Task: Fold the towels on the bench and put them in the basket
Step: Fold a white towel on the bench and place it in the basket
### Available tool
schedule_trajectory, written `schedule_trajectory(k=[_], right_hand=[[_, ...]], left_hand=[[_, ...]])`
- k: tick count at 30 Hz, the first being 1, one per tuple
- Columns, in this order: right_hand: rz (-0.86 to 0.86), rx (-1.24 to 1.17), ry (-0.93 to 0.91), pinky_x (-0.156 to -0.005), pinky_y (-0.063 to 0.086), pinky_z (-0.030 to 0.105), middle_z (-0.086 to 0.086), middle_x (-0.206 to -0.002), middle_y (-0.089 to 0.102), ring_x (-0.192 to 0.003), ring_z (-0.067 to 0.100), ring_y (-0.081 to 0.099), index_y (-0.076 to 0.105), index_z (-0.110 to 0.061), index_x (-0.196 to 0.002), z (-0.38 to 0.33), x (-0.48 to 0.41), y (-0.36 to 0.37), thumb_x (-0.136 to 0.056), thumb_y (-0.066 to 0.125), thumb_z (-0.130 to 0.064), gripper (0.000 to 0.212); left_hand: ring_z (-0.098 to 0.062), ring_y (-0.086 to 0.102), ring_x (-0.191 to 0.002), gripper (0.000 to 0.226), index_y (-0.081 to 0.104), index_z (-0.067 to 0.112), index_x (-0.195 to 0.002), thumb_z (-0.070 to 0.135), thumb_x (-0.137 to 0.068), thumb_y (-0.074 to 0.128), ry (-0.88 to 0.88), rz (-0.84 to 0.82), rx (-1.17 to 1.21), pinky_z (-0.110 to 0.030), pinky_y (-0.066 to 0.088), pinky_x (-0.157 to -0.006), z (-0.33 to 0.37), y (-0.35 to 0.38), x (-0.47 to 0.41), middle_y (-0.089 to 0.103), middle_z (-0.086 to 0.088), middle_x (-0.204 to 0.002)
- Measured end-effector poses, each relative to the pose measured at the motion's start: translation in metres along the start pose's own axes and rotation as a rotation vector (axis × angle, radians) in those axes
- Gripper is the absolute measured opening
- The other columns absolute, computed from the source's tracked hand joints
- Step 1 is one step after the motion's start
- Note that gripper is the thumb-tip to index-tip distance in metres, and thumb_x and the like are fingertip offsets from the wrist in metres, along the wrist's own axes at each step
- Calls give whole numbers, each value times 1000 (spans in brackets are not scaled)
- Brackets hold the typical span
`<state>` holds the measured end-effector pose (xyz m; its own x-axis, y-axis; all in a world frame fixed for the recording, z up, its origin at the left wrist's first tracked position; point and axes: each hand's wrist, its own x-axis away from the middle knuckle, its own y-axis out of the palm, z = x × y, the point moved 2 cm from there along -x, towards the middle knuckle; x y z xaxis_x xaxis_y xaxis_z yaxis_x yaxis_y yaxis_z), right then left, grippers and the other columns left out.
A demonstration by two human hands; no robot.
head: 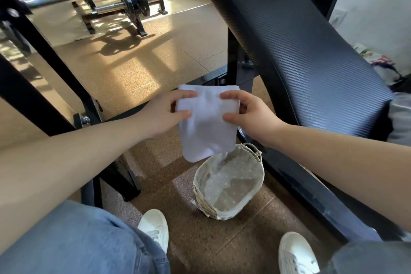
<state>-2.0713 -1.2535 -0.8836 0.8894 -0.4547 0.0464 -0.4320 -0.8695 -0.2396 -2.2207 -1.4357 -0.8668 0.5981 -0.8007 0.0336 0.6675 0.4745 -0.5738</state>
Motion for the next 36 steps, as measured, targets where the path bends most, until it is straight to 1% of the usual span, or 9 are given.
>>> schedule_trajectory(k=[1, 4, 8, 13, 17, 23, 28, 30, 36], right_hand=[[-34, 14, 23, -88, 61, 38, 10, -115, 67, -103, 24, 68, 62, -35, -125, 1, 1, 1, -85, 74, 2, 55], [-68, 126, 64, -85, 62, 39, 6, -115, 64, -102, 21, 67, 53, -35, -139, 1, 4, 2, -82, 76, 1, 72], [-37, 275, 36, -88, 59, 37, -4, -112, 64, -103, 16, 65, 55, -35, -137, 0, 1, -3, -84, 75, -6, 64], [-57, 399, -4, -90, 57, 40, -12, -111, 62, -105, 15, 62, 55, -37, -135, 0, -1, -5, -86, 69, -10, 58], [-71, 463, -23, -88, 57, 38, -7, -115, 62, -105, 16, 61, 55, -36, -137, -2, -1, -6, -83, 69, -6, 63], [-33, 475, -99, -72, 44, 12, -25, -98, 60, -93, -3, 58, 59, -34, -130, 0, 0, -9, -90, 64, -12, 46], [37, 386, -98, -86, 53, 31, -2, -117, 64, -103, 11, 63, 59, -41, -118, 3, -4, -11, -90, 67, -32, 30], [53, 338, -75, -86, 54, 32, 2, -117, 62, -103, 13, 63, 60, -32, -112, 2, -3, -11, -93, 66, -32, 21], [118, 163, -37, -85, 58, 36, -2, -105, 69, -98, 14, 68, 54, -28, -119, 2, -2, -9, -100, 58, -29, 19]], left_hand=[[-16, 57, -124, 55, 55, 50, -124, 11, -89, 72, -15, -22, -1, -48, 45, -110, -2, 0, 1, 61, 3, -132], [-16, 59, -118, 66, 55, 44, -131, 12, -80, 81, -35, -12, -87, -45, 50, -103, -6, 0, 2, 60, 9, -127], [-14, 56, -105, 61, 55, 41, -134, 21, -81, 78, 18, 1, -306, -32, 50, -85, 2, -2, 5, 56, 12, -122], [-1, 56, -81, 59, 57, 36, -134, 10, -83, 69, 26, 16, -388, -23, 45, -63, 7, -2, 5, 59, 9, -107], [2, 56, -74, 54, 58, 33, -132, 12, -84, 67, 26, 4, -404, -22, 40, -58, 9, 0, 6, 60, 18, -93], [1, 57, -74, 44, 61, 33, -127, 14, -87, 62, 73, 23, -406, -24, 38, -58, 9, -2, 9, 67, 10, -93], [-10, 52, -90, 39, 58, 35, -128, 23, -90, 60, 33, 114, -365, -24, 38, -70, 3, -5, 3, 47, 4, -112], [-13, 52, -95, 33, 58, 32, -125, 24, -93, 60, 20, 135, -339, -24, 37, -75, 3, -5, 3, 47, 4, -116], [2, 56, -82, 35, 40, 32, -129, 26, -99, 57, 4, 180, -127, -10, 38, -58, 2, -4, 3, 60, 13, -102]])
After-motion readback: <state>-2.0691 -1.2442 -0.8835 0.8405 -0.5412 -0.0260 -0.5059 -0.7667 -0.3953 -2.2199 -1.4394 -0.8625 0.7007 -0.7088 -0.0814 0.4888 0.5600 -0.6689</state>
